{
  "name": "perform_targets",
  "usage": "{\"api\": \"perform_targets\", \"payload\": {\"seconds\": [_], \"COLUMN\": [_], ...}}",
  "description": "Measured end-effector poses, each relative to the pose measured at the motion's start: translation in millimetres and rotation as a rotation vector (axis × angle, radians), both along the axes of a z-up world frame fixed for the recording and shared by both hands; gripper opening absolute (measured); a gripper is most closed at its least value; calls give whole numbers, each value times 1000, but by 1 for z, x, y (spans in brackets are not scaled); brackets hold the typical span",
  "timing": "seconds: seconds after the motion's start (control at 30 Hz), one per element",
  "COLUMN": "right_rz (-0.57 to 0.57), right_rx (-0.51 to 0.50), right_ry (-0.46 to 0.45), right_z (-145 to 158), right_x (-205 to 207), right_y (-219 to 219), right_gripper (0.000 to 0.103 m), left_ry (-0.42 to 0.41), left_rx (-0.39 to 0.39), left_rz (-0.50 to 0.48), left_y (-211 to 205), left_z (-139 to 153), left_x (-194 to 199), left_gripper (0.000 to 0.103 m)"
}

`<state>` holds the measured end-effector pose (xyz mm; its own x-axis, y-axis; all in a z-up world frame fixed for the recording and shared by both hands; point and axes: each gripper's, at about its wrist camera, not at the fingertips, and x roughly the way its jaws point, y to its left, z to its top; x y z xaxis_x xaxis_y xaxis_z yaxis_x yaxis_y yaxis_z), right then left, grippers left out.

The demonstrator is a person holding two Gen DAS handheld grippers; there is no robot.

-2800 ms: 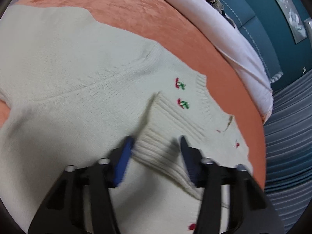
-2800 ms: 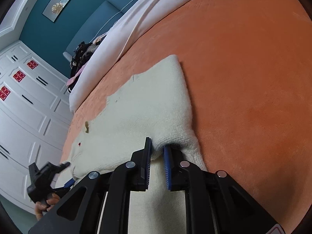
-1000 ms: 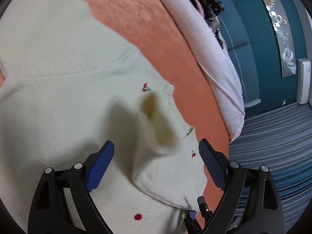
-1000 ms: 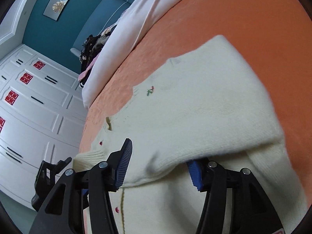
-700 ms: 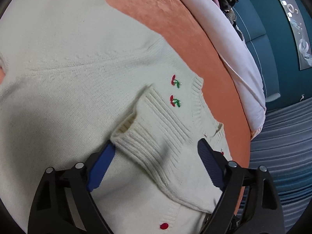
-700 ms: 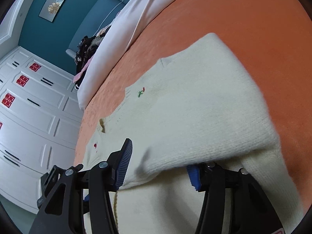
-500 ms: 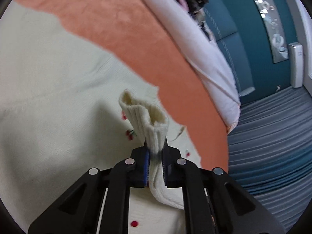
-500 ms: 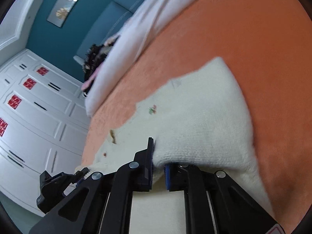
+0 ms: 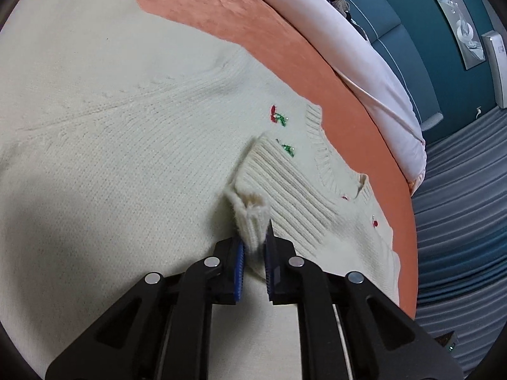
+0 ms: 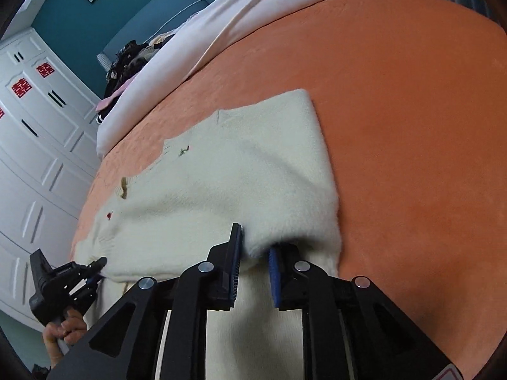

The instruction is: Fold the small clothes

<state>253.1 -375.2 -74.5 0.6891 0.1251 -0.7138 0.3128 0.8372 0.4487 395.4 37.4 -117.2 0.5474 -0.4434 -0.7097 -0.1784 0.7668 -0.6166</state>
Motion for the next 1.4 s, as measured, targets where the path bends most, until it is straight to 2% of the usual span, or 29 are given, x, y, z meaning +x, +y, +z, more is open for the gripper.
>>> {"api": "perform_targets", "payload": {"seconds": [0.03, 0.07, 0.13, 0.2, 0.27, 0.3, 0.33, 0.37, 0.43, 0.5, 0.53, 0.57, 0.6, 0.67, 0.7, 0.73, 0.77, 0.83, 0.9, 1.0, 1.07, 1.1, 1.17, 1.2, 1.23, 1.27, 1.3, 1.33, 1.4], "right_rz": [-30, -54, 0, 129, 218, 230, 205, 150, -19, -154, -237, -270, -237, -151, -88, -20, 43, 160, 248, 266, 278, 285, 305, 313, 318, 322, 324, 327, 331], "right_rx": [-19, -41, -59, -108, -162, -190, -214, -226, -209, -127, -131, -134, -113, -133, -156, -182, -209, -262, -299, -376, -351, -323, -271, -259, -258, -262, -269, -272, -263], "right_ry": [-17, -53, -116, -125, -110, -84, -49, -24, 16, 32, 77, 86, 51, 7, -11, -16, -18, -21, 4, 29, 39, 35, 22, 22, 24, 23, 23, 23, 17], "right_z": [6, 14, 29, 39, 35, 28, 21, 15, -3, -11, -8, -3, 3, 16, 19, 20, 19, 12, -4, -14, -16, -18, -20, -21, -20, -21, -22, -22, -23], "right_x": [-11, -22, -24, 1, 30, 44, 53, 53, 36, 5, -9, -24, -38, -61, -69, -74, -79, -89, -97, -97, -92, -92, -95, -93, -90, -92, -96, -93, -93], "right_y": [5, 10, 29, 58, 76, 75, 64, 49, -5, -47, -56, -57, -51, -22, -1, 22, 42, 79, 106, 124, 122, 119, 116, 117, 122, 123, 126, 130, 130], "right_gripper": [22, 22, 22, 22, 20, 14, 9, 9, 0, 0, 13, 13, 13, 13, 14, 20, 25, 47, 49, 54, 58, 62, 69, 71, 73, 74, 75, 76, 77], "left_ry": [-15, -33, -69, -114, -141, -141, -142, -147, -159, -169, -171, -168, -159, -155, -162, -171, -176, -172, -153, -86, -33, -47, -30, 0, 16, -7, -54, -121, -272], "left_rx": [10, 16, 10, 36, 59, 50, 40, 33, 17, -8, -27, -50, -65, -75, -70, -75, -86, -95, -63, -22, -59, -93, -56, -32, -46, -69, -47, -7, 62], "left_rz": [-10, -12, 4, 5, 3, 4, 5, 2, -1, 2, 7, 12, 17, 44, 86, 137, 210, 377, 523, 716, 803, 818, 829, 810, 783, 761, 737, 677, 495], "left_y": [-1, -1, -2, -5, -8, -8, -6, -5, -3, 0, 2, 5, 11, 29, 45, 68, 99, 169, 240, 339, 386, 400, 411, 411, 407, 399, 390, 370, 304], "left_z": [0, -1, -3, -4, -3, -4, -5, -6, -8, -10, -10, -9, -7, 5, 12, 18, 24, 34, 42, 39, 25, 21, 23, 24, 28, 38, 55, 80, 138], "left_x": [1, 0, -6, -10, -12, -11, -11, -10, -11, -10, -11, -13, -18, -33, -43, -52, -62, -76, -83, -88, -87, -85, -72, -62, -51, -42, -42, -32, -16], "left_gripper": [11, 11, 11, 11, 11, 11, 11, 11, 11, 11, 11, 11, 12, 19, 27, 37, 42, 59, 65, 73, 71, 65, 51, 26, 11, 11, 10, 10, 10]}}
